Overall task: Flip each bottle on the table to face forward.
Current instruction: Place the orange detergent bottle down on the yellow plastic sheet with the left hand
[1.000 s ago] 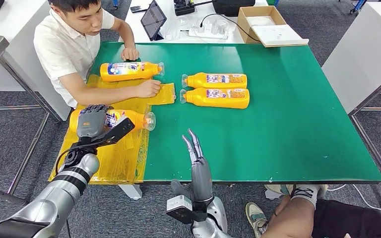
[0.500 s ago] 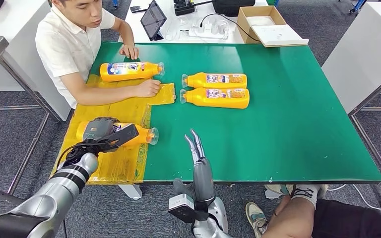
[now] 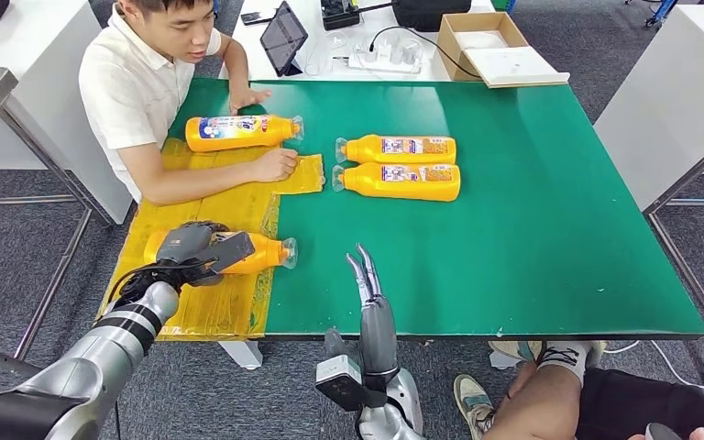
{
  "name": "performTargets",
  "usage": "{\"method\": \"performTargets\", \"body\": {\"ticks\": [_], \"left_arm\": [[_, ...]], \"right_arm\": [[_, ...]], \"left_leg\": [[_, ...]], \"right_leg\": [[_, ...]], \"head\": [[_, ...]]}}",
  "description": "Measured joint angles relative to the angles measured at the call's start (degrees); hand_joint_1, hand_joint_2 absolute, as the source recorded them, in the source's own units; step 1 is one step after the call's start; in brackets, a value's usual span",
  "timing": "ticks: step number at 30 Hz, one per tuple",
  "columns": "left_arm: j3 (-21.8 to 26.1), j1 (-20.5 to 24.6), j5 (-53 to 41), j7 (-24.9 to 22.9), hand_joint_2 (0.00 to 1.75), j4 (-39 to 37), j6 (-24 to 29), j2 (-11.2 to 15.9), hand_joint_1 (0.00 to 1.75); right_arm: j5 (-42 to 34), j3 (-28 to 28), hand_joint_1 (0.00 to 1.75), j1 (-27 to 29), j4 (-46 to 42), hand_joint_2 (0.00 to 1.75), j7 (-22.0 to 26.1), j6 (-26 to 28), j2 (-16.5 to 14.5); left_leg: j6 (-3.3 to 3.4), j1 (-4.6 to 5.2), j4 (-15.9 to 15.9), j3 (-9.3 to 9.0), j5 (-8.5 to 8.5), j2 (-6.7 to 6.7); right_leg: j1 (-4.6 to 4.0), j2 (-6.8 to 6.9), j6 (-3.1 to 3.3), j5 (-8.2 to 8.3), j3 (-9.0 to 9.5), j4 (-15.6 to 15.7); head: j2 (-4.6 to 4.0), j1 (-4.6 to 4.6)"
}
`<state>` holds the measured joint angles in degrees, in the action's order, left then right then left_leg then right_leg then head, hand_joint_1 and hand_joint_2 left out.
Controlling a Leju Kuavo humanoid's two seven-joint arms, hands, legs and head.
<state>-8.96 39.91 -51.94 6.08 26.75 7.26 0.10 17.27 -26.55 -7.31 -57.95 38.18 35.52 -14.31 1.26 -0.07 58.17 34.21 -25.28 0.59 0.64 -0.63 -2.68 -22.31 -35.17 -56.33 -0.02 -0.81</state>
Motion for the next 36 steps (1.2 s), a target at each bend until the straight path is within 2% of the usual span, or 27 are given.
{"method": "performTargets", "body": {"ticks": [8, 14, 22, 25, 28, 32, 36], "left_arm": [[1.16, 0.11, 7.80, 6.67, 1.75, 0.01, -7.47, 0.11, 0.00], [2.55, -1.00, 17.04, 13.27, 1.75, 1.21, -13.92, -0.17, 0.00], [4.06, -3.14, 21.54, 15.77, 1.75, 3.76, -15.52, -0.79, 0.00], [4.23, -4.82, 26.02, 17.52, 1.75, 6.18, -14.59, -1.15, 0.00], [4.22, -8.01, 33.02, 19.78, 1.75, 11.35, -11.29, -2.09, 0.00], [4.16, -12.71, 42.60, 23.43, 1.75, 22.93, -2.94, -4.19, 0.00], [3.63, -16.52, 50.34, 25.14, 1.75, 35.08, 0.68, -6.14, 0.00]], "right_arm": [[-1.75, 0.01, 0.00, -0.01, 0.42, 0.00, 0.00, 0.33, 0.14], [-3.53, -0.60, 0.00, -0.03, 0.57, 0.00, 0.00, 0.67, 0.66], [-4.14, -1.61, 0.00, -0.04, 0.74, 0.00, 0.00, 0.75, 1.22], [-4.18, -1.89, 0.00, -0.05, 0.85, 0.00, 0.00, 0.78, 1.41], [-3.84, -2.07, 0.00, -0.04, 0.97, 0.00, 0.00, 0.78, 1.48], [-2.97, -2.21, 0.00, -0.03, 1.20, 0.00, 0.01, 0.78, 1.44], [-2.08, -2.32, 0.00, -0.02, 1.40, 0.00, 0.00, 0.78, 1.24]], "left_leg": [[0.01, 0.01, -0.01, -0.21, 0.02, 0.42], [-0.03, 0.01, -0.01, -0.24, 0.07, 0.37], [-0.04, -0.01, -0.01, -0.21, 0.07, 0.36], [-0.04, -0.01, -0.01, -0.18, 0.07, 0.35], [-0.04, 0.00, -0.01, -0.09, 0.07, 0.33], [-0.03, 0.01, -0.01, 0.04, 0.07, 0.34], [-0.03, 0.01, -0.01, 0.11, 0.06, 0.34]], "right_leg": [[0.01, 0.29, 0.03, -0.05, 0.32, 0.03], [0.01, 0.28, 0.01, 0.00, 0.34, 0.03], [-0.01, 0.28, 0.02, -0.01, 0.29, 0.01], [-0.01, 0.27, 0.02, -0.01, 0.24, 0.01], [0.00, 0.26, 0.02, -0.01, 0.15, 0.02], [0.00, 0.27, 0.01, 0.00, 0.06, 0.03], [0.00, 0.27, 0.01, -0.01, -0.02, 0.04]], "head": [[0.00, -0.01], [0.00, -0.01], [0.00, 0.01], [0.00, 0.00], [0.00, -0.01], [0.00, -0.01], [0.00, -0.01]]}}
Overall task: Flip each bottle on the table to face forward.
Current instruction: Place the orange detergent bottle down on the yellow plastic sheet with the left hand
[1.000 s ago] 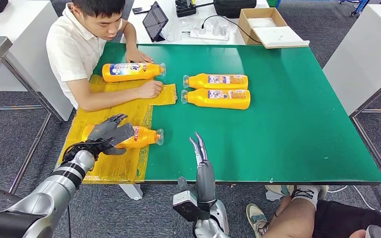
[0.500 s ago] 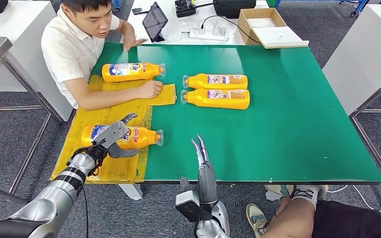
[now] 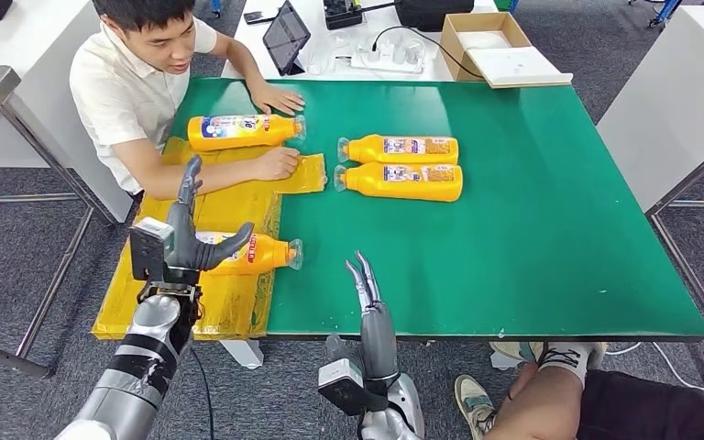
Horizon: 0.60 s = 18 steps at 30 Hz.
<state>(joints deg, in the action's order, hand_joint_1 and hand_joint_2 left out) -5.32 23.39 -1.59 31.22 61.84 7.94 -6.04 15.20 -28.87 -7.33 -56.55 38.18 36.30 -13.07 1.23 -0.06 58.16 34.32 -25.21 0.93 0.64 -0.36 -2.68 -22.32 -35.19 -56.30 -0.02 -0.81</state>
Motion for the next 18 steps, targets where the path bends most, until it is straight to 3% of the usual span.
{"method": "performTargets", "body": {"ticks": [9, 13, 15, 18], "left_arm": [[-1.73, -4.87, 6.14, 1.68, 1.75, 15.44, 1.63, -1.82, 0.00], [-2.44, -7.40, 6.58, 2.03, 1.75, 20.09, 2.48, -1.90, 0.00], [-2.69, -8.83, 6.12, 2.08, 1.75, 21.93, 2.94, -1.88, 0.00], [-3.04, -10.79, 5.15, 2.43, 1.75, 23.57, 3.45, -1.87, 0.00]], "right_arm": [[5.07, 0.45, 0.00, 0.22, -0.29, 0.00, 0.01, 0.01, 0.06], [18.31, 5.28, 0.00, 0.88, -3.01, 1.75, -1.28, 0.07, 1.62], [24.82, 8.84, 0.00, 0.56, -4.42, 1.75, -3.89, 0.09, 3.56], [28.36, 13.91, 0.00, -1.00, -4.92, 1.75, -6.82, 0.11, 6.97]], "left_leg": [[0.00, -0.01, 0.00, 0.00, 0.00, -0.04], [0.00, 0.01, 0.00, 0.01, 0.00, -0.02], [0.01, 0.06, 0.00, 0.01, -0.01, -0.01], [0.03, 0.17, 0.00, 0.01, -0.01, 0.01]], "right_leg": [[-0.01, -0.01, 0.01, 0.00, -0.04, 0.00], [0.00, 0.00, 0.00, 0.00, -0.03, 0.01], [0.04, 0.00, -0.01, 0.01, -0.01, 0.03], [0.14, 0.01, -0.03, 0.02, 0.00, 0.04]], "head": [[0.00, 0.02], [0.00, 0.02], [0.00, 0.01], [0.00, 0.00]]}}
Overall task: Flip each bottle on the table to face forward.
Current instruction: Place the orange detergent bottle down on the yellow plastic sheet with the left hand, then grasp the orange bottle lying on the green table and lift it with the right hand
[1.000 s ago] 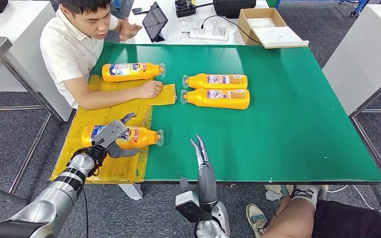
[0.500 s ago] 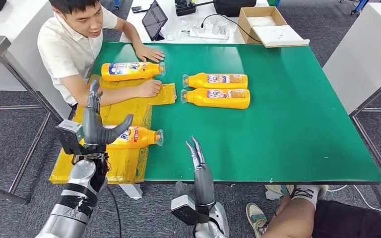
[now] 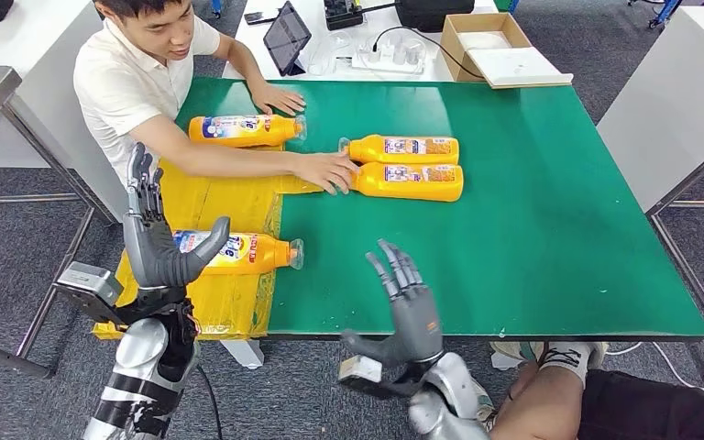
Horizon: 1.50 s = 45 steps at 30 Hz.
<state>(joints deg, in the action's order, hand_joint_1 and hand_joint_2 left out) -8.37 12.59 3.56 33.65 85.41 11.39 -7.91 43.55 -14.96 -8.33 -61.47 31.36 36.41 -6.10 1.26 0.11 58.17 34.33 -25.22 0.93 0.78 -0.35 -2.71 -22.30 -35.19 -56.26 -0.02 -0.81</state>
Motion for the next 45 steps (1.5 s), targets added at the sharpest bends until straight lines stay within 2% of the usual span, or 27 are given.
{"method": "performTargets", "body": {"ticks": [4, 8, 15, 25, 31, 45], "left_arm": [[-0.43, -1.42, -0.33, 0.28, 1.75, 0.71, 0.08, -0.05, 0.00], [-0.81, -2.31, -0.09, 0.56, 1.75, 0.68, 0.00, -0.14, 0.00], [-1.29, -2.54, -0.24, 1.50, 1.75, -0.14, -0.18, -0.74, 0.00], [-2.50, -2.23, -0.80, 1.90, 1.75, -1.90, 0.17, -1.55, 0.00], [-2.63, -0.69, -1.34, -0.61, 1.75, -4.62, 2.58, -2.03, 0.00], [-2.63, 0.62, -1.33, -1.68, 1.75, -8.28, 3.05, -2.45, 0.00]], "right_arm": [[3.82, 4.96, 0.00, -2.40, 0.73, 1.75, -2.28, 0.00, 2.98], [4.56, 9.17, 0.00, -6.43, 5.18, 1.75, -2.67, 0.00, 5.75], [7.59, 11.49, 0.00, -12.46, 15.55, 1.75, -4.56, 0.00, 8.64], [11.07, 11.70, 0.00, -17.63, 26.11, 1.75, -7.63, -0.01, 9.31], [14.00, 11.33, 0.00, -19.38, 31.86, 1.75, -11.05, -0.10, 9.28], [15.03, 10.66, 0.00, -20.85, 36.46, 1.75, -12.35, -0.17, 9.35]], "left_leg": [[0.02, 0.04, 0.01, -0.01, -0.01, -0.04], [0.03, 0.02, 0.02, -0.01, 0.00, -0.02], [0.03, 0.02, 0.02, -0.02, 0.00, -0.04], [0.03, 0.02, 0.02, -0.01, 0.00, -0.03], [0.03, 0.02, 0.02, 0.00, 0.00, -0.02], [0.03, 0.02, 0.02, 0.00, 0.00, -0.02]], "right_leg": [[0.02, -0.01, -0.05, 0.03, -0.01, 0.00], [0.01, 0.00, -0.05, 0.04, -0.02, -0.01], [0.01, -0.01, -0.06, 0.04, -0.02, -0.01], [0.01, -0.01, -0.07, 0.04, -0.02, -0.01], [0.01, -0.01, -0.07, 0.04, -0.02, -0.01], [0.01, -0.01, -0.07, 0.04, -0.02, -0.01]], "head": [[0.00, 0.03], [0.00, 0.02], [0.00, 0.03], [0.00, 0.03], [0.00, 0.03], [0.00, 0.03]]}}
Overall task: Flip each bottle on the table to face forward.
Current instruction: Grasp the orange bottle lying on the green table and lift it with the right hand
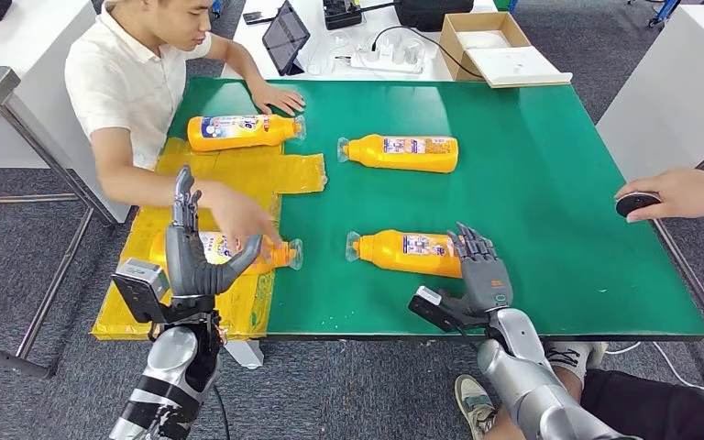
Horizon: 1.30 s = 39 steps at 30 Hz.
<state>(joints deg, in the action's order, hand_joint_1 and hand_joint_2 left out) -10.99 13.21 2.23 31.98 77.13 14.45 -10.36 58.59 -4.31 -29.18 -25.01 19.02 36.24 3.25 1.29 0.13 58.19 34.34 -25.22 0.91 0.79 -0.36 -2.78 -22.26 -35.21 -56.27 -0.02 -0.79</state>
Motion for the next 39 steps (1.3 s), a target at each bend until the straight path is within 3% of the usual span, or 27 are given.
{"method": "performTargets", "body": {"ticks": [6, 13, 20, 25, 26, 29, 30, 33, 39], "left_arm": [[-0.01, 0.11, 0.31, -0.85, 1.75, -0.42, -0.11, -0.04, 0.00], [-0.13, 0.70, 1.36, -3.20, 1.75, -1.96, -1.24, -0.02, 0.00], [-0.83, 1.47, 1.62, -4.39, 1.75, -2.80, -2.33, -0.02, 0.00], [-1.01, 1.65, 1.90, -4.78, 1.75, -2.96, -2.56, 0.00, 0.00], [-1.01, 1.71, 1.94, -4.87, 1.75, -3.00, -2.58, 0.00, 0.00], [-1.02, 2.01, 1.99, -5.13, 1.75, -3.28, -2.80, 0.00, 0.00], [-1.03, 2.15, 2.01, -5.16, 1.75, -3.44, -2.93, 0.00, 0.00], [-1.17, 2.63, 2.15, -5.20, 1.75, -4.12, -3.28, 0.00, 0.00], [-1.50, 3.40, 2.40, -5.13, 1.75, -5.53, -3.72, 0.00, 0.00]], "right_arm": [[0.80, -0.14, 0.00, -0.33, 0.61, 1.75, -1.37, -0.32, 0.03], [6.90, -2.62, 0.00, -2.70, 1.98, 1.75, -12.25, -3.65, 0.84], [12.62, -5.95, 0.00, -6.70, 3.81, 1.75, -21.53, -12.42, 1.94], [12.56, -6.76, 0.03, -7.93, 4.64, 1.75, -23.51, -15.14, 2.44], [12.06, -6.76, 0.27, -8.06, 4.81, 1.75, -23.53, -15.76, 2.45], [9.66, -6.57, 1.27, -8.53, 5.33, 1.75, -22.30, -19.12, 2.45], [8.52, -6.30, 1.42, -8.65, 5.48, 1.75, -21.29, -20.61, 2.45], [6.01, -5.19, 1.62, -8.81, 5.86, 1.75, -18.24, -23.76, 2.45], [3.65, -3.33, 1.64, -9.22, 6.22, 1.75, -14.68, -25.41, 2.43]], "left_leg": [[0.00, 0.00, 0.00, -0.01, 0.00, 0.00], [0.01, 0.00, 0.00, -0.03, 0.01, -0.01], [0.01, 0.01, 0.01, -0.12, 0.01, -0.04], [0.01, 0.01, 0.01, -0.17, 0.01, 0.01], [0.01, 0.01, 0.01, -0.19, 0.01, 0.00], [0.01, 0.01, 0.01, -0.31, 0.01, -0.02], [0.02, 0.01, 0.01, -0.36, 0.00, -0.04], [0.02, 0.01, 0.01, -0.43, 0.00, -0.09], [0.04, 0.01, 0.01, -0.45, 0.04, -0.11]], "right_leg": [[0.00, 0.00, 0.00, 0.00, 0.00, 0.00], [0.00, 0.00, 0.00, 0.01, 0.01, 0.00], [0.00, -0.01, -0.04, 0.03, 0.07, 0.01], [0.00, -0.01, -0.04, 0.03, 0.14, 0.01], [0.00, -0.01, -0.04, 0.03, 0.16, 0.02], [0.00, -0.02, -0.04, 0.03, 0.27, 0.03], [0.00, -0.02, -0.04, 0.03, 0.31, 0.03], [0.00, -0.02, -0.04, 0.05, 0.35, 0.04], [-0.01, -0.02, 0.06, 0.14, 0.36, 0.03]], "head": [[0.00, 0.01], [0.00, 0.00], [0.00, 0.01], [0.01, 0.01], [0.01, 0.01], [0.00, 0.01], [0.00, 0.00], [0.00, 0.00], [0.00, 0.01]]}}
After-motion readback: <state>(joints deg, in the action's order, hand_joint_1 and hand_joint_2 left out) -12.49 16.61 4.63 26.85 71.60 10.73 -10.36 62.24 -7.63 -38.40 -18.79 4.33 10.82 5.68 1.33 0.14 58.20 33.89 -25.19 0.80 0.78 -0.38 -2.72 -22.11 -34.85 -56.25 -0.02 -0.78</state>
